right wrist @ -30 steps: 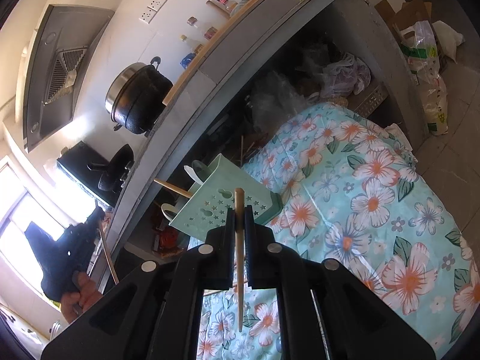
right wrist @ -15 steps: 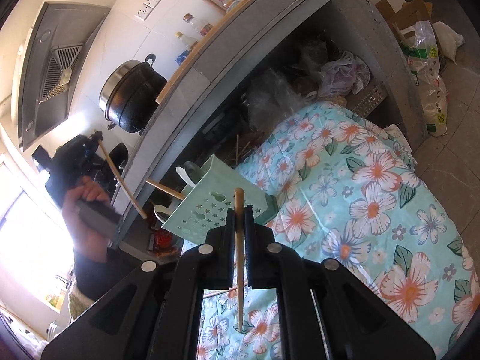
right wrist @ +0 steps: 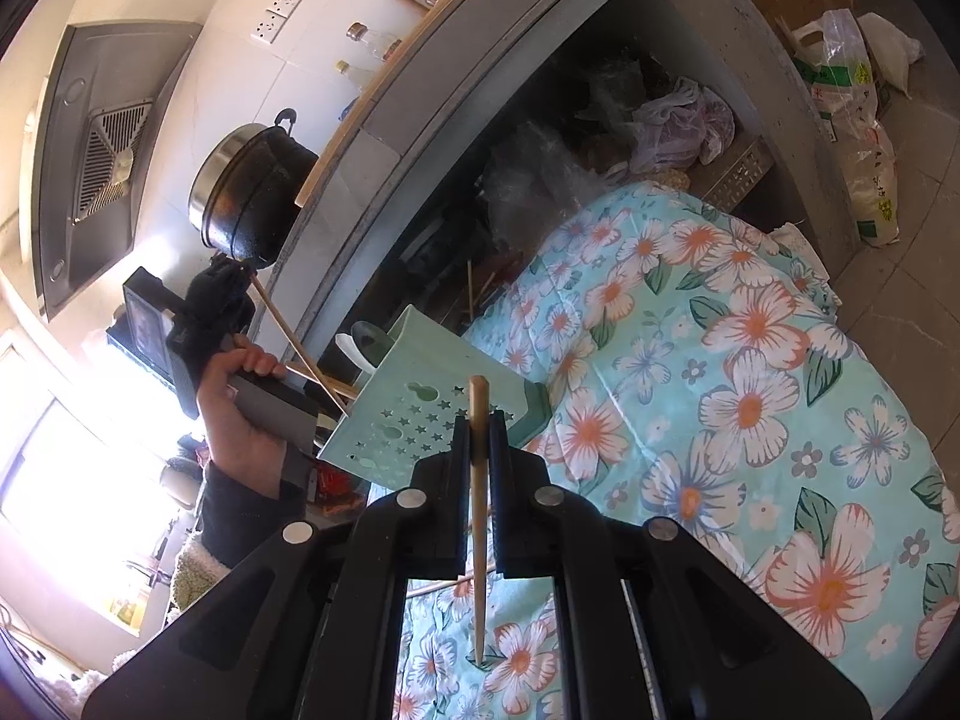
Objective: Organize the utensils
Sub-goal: 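Insert the chopstick into the green holder and open the left tool while the right tool lifts its chopstick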
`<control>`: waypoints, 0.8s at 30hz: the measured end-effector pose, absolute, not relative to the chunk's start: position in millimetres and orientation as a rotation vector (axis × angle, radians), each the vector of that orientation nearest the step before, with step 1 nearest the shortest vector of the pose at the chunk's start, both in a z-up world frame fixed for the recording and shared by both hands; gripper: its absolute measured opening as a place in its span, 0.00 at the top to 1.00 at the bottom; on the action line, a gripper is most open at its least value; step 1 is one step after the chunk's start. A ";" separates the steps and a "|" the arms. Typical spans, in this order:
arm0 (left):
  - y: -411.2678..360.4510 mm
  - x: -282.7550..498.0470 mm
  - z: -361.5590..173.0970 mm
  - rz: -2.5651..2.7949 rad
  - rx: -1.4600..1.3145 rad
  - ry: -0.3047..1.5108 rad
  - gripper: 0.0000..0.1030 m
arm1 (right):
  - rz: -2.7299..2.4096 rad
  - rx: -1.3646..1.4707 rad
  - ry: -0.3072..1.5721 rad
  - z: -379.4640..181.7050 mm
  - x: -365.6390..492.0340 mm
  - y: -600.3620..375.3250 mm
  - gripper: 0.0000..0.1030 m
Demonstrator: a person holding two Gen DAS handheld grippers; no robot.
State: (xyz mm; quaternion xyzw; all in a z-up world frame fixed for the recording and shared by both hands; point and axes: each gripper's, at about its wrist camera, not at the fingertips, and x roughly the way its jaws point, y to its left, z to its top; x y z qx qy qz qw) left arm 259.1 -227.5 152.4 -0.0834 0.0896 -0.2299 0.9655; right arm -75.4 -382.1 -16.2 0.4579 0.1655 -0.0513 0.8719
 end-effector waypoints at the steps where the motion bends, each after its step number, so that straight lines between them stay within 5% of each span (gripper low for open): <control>1: -228.1 260.3 149.4 -0.462 -0.167 0.185 0.95 | -0.107 0.960 0.346 -16.9 -75.4 -382.8 0.94; 10: -226.4 260.5 162.7 -0.459 -0.194 0.129 0.95 | -0.101 0.968 0.348 -18.3 -74.1 -385.1 0.94; 24: -242.9 266.5 122.1 -0.517 -0.057 0.291 0.95 | -0.101 0.977 0.352 -20.9 -75.6 -388.0 0.94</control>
